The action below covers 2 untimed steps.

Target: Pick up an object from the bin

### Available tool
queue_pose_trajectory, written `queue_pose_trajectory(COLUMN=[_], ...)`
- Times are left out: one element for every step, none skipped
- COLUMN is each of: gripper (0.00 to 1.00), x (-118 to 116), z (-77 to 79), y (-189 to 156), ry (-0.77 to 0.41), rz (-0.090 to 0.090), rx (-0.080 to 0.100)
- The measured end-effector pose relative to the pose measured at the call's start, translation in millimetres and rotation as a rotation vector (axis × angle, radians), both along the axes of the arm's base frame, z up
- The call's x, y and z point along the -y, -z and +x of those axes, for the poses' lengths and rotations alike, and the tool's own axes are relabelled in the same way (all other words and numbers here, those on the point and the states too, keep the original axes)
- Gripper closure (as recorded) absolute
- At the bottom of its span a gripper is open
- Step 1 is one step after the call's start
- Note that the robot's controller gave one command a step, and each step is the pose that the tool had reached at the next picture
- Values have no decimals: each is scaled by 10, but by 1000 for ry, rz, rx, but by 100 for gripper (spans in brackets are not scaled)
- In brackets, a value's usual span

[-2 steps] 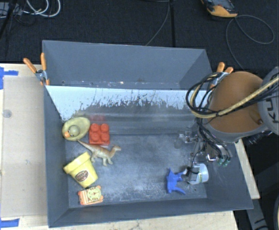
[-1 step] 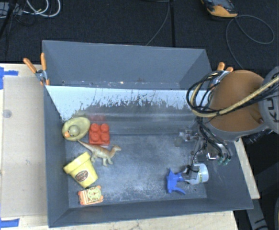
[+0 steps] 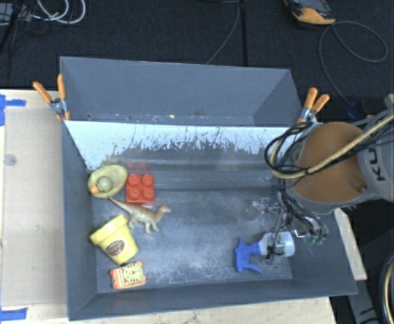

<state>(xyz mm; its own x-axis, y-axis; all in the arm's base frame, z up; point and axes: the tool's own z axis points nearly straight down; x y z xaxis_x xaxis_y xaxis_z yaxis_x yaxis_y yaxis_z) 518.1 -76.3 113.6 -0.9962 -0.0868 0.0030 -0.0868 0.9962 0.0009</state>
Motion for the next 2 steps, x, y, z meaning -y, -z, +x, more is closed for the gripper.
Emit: queue_pose_trajectory(gripper=[0,0], x=[305,403], z=[-57,-21], y=[-3,-156], ry=[-4,140], rz=[2,0], rx=[-7,1])
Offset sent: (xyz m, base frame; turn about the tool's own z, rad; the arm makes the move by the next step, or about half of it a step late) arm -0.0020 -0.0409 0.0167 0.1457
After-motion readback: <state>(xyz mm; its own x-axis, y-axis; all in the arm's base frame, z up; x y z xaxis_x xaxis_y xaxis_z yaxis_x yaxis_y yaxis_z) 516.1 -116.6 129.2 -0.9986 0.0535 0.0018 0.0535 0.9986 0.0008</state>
